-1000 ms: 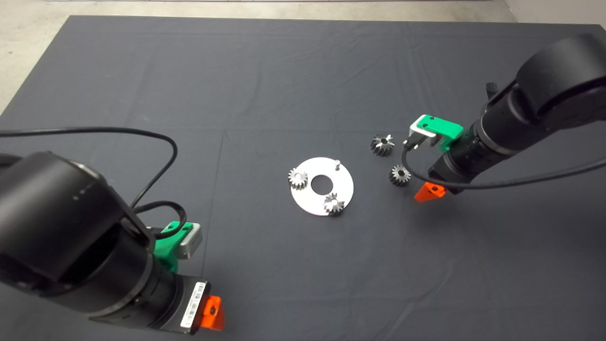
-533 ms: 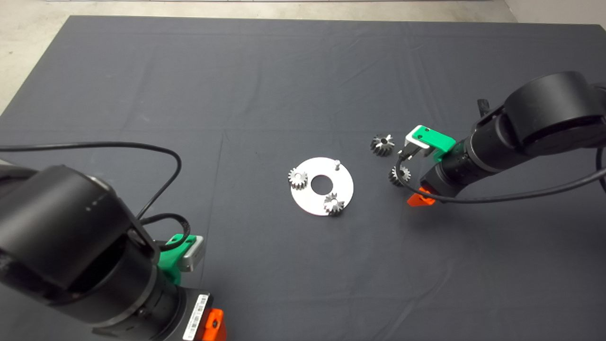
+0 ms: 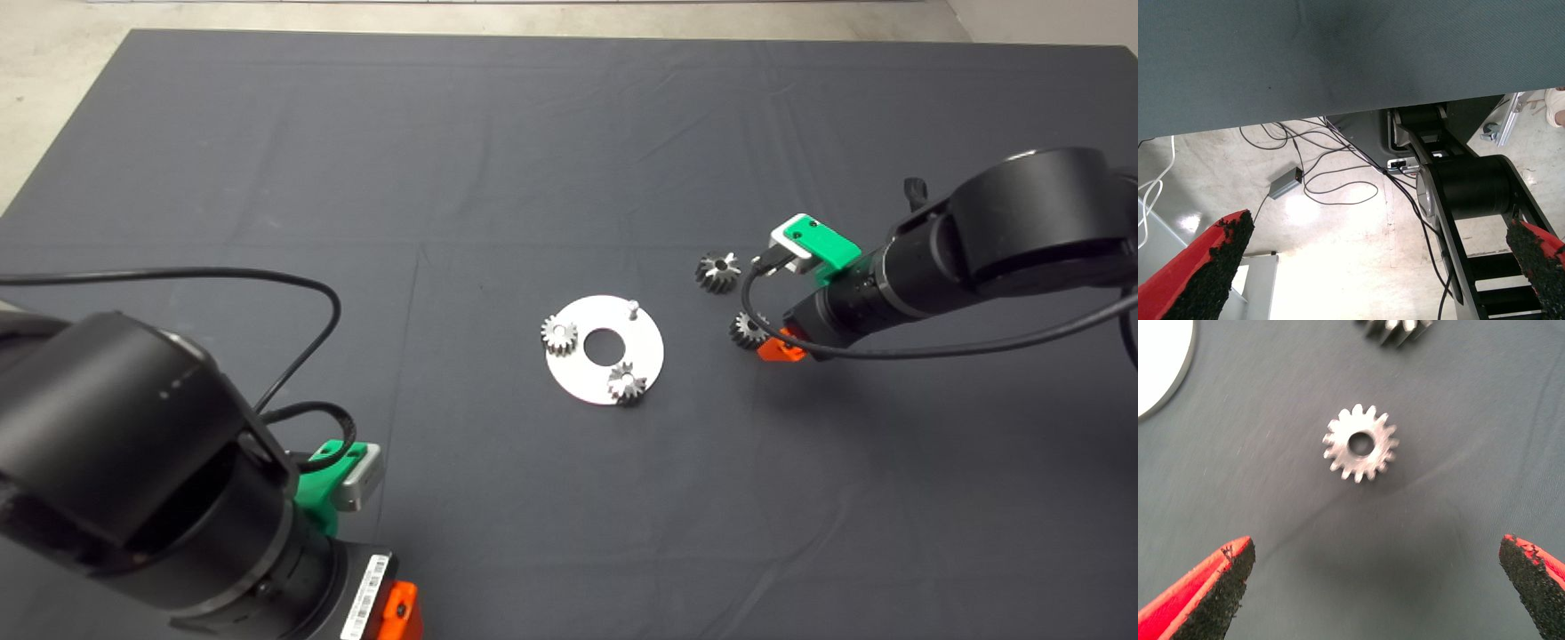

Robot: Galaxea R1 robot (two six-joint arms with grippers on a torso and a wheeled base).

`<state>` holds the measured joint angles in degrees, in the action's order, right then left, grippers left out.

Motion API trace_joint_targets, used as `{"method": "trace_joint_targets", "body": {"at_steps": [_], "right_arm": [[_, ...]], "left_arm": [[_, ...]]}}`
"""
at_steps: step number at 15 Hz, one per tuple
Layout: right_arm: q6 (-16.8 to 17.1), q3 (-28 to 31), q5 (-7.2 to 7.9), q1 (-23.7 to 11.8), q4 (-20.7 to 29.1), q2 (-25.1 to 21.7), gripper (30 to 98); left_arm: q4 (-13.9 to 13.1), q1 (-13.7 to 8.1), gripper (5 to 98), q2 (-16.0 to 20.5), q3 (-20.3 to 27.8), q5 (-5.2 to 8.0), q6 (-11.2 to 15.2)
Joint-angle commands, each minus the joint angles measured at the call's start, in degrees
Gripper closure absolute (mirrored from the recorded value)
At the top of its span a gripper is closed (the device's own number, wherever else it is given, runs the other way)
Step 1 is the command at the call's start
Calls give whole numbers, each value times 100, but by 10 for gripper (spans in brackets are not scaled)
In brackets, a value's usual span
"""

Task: Remove an incorrectly installed larger gear and replace it with the correct smaller gear

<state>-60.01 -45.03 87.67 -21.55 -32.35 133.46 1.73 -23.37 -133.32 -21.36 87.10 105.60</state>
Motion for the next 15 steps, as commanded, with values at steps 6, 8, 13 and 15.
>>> {"method": "trace_joint_targets", "body": {"at_steps": [6, 8, 13, 15], "right_arm": [[-309, -136, -62, 423, -1199, -6, 317], [-311, -136, -128, 528, -1284, 1, 317], [-540, -109, -137, 537, -1450, 1, 317], [-871, -92, -137, 537, -1529, -26, 317]], "left_arm": [[-103, -70, 60, 46, 116, 44, 24], [-103, -70, 60, 55, 116, 44, 22], [-103, -63, 60, 90, 112, 44, 22], [-103, -63, 60, 99, 107, 35, 31]]}}
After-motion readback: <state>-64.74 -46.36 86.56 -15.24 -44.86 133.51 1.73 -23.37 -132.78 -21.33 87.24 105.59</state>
